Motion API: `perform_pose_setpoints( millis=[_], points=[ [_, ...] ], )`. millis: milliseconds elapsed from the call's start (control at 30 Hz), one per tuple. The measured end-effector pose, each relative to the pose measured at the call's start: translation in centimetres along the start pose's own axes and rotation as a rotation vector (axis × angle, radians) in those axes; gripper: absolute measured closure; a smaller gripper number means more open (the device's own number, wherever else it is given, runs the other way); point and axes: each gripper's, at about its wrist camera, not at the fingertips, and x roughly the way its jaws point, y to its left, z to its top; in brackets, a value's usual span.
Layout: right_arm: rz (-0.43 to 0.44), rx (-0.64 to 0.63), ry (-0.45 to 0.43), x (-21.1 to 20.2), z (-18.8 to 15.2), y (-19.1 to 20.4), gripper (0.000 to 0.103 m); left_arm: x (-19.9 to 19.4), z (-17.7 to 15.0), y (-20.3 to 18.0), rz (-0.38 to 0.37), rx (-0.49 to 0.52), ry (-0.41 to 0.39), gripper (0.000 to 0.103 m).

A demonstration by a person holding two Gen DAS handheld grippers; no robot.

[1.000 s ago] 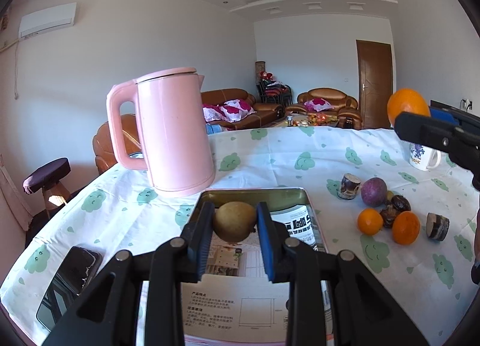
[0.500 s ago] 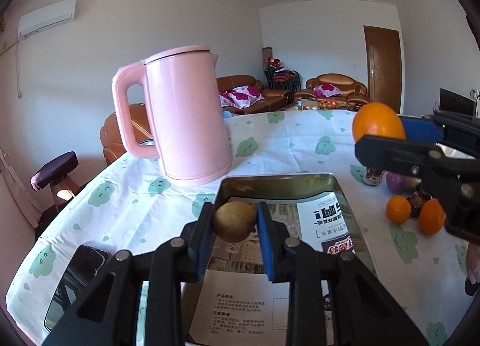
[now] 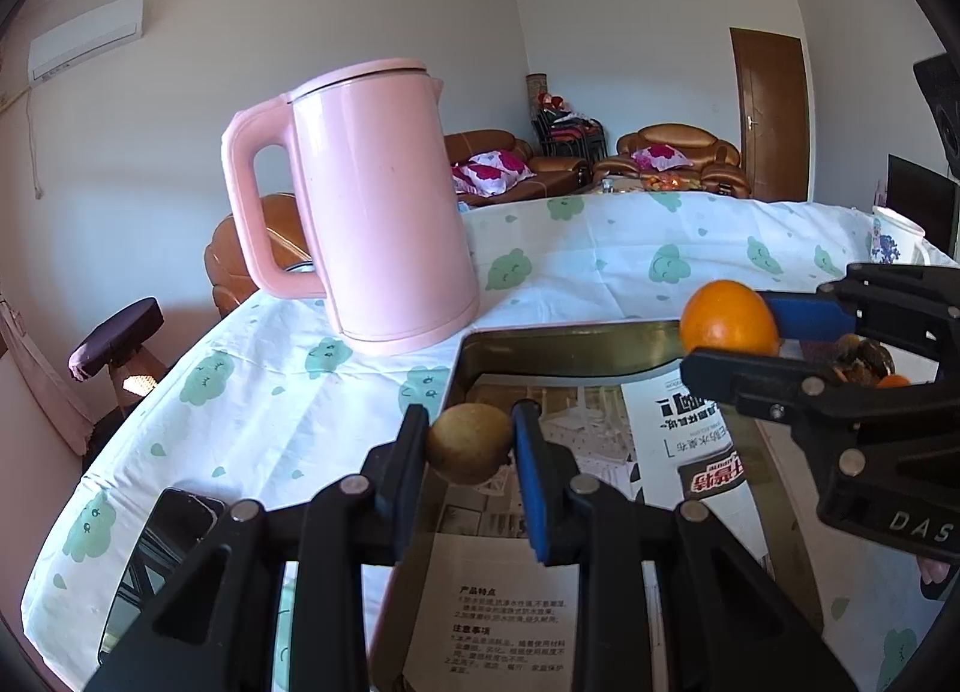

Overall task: Organize fruits
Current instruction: 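Drop the small fruit into the tin with the left tool while the right releases the orange, then grasp the cut sugarcane piece with the right tool while the left tool grasps a large orange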

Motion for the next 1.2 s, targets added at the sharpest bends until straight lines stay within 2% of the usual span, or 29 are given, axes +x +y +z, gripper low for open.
perform_pose_setpoints(
  millis=[333, 667, 767, 833, 900, 1133, 1200],
  points=[
    [-0.001, -0.026, 0.056, 1.3, -0.4, 0.7, 0.065, 0.9, 0.0, -0.1, 0.002, 0.012, 0.044, 0.073],
    [0.004, -0.028, 0.09, 2.2, -0.7, 0.9, 0.065, 0.8, 0.0, -0.1, 0.003, 0.016, 0.043, 0.072],
    [0.003, -0.033, 0.095, 2.3, -0.8, 1.0, 0.064, 0.7, 0.0, -0.2, 0.007, 0.018, 0.036, 0.069],
    [-0.006, -0.041, 0.088, 2.2, -0.8, 1.2, 0.053, 0.5, 0.0, -0.2, 0.013, 0.016, 0.028, 0.054],
    [-0.024, -0.045, 0.081, 2.0, -0.7, 1.3, 0.049, 0.2, 0.0, 0.0, 0.021, 0.009, 0.014, 0.051],
    [-0.077, -0.023, 0.059, -0.6, -1.2, 0.4, 0.049, -1.4, 0.1, -0.2, -0.025, -0.017, -0.028, 0.049],
    [-0.12, -0.021, 0.053, -2.1, -1.8, -0.2, 0.049, -2.4, 0.3, -0.6, -0.041, -0.02, -0.055, 0.044]
  ],
)
